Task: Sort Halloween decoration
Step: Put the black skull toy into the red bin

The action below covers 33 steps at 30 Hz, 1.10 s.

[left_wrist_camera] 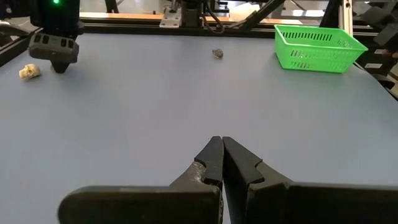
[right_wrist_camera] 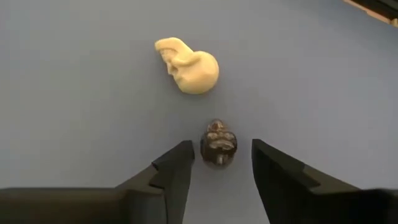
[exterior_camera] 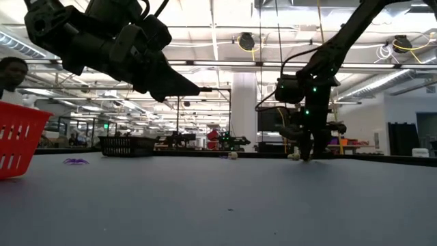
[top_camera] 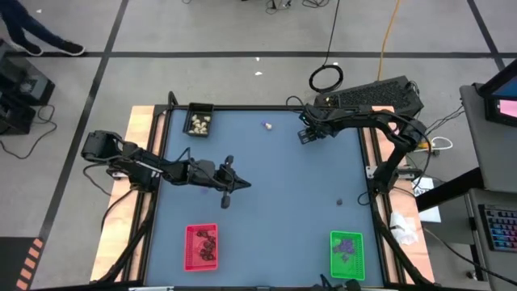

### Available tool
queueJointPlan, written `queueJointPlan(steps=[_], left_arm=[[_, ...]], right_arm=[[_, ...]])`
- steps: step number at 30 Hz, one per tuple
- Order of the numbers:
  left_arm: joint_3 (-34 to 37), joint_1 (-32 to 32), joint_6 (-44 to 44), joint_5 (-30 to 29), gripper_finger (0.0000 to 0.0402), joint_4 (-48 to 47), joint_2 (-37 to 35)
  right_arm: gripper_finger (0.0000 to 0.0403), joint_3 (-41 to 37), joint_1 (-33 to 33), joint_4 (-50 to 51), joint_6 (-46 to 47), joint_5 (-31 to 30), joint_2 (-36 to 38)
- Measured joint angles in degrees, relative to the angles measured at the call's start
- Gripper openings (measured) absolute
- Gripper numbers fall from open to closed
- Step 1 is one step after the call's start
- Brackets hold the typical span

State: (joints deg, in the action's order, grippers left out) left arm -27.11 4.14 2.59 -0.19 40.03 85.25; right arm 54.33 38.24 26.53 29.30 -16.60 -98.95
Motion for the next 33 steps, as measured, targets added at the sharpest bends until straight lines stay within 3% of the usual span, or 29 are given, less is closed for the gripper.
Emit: queueJointPlan(steps=[13,24,33], left_arm=[[-0.01,0.00,0.02,0.00,0.0002,-0.02,0.02],[-0.02,0.00,0.00,0.00,0.0002,-0.02,0.00],[-0.02,0.00,0.00,0.00,0.0002,0.00,0.00]], right_arm=[[0.0155,0.09,1.03,-2.96,-0.14,0.37,-1.69],[0.0055,0.11,1.07,-3.11,-1.68,1.36,-1.80],[0.0056,-0.11,0.58,-1.98,-4.87,4.21,0.40]])
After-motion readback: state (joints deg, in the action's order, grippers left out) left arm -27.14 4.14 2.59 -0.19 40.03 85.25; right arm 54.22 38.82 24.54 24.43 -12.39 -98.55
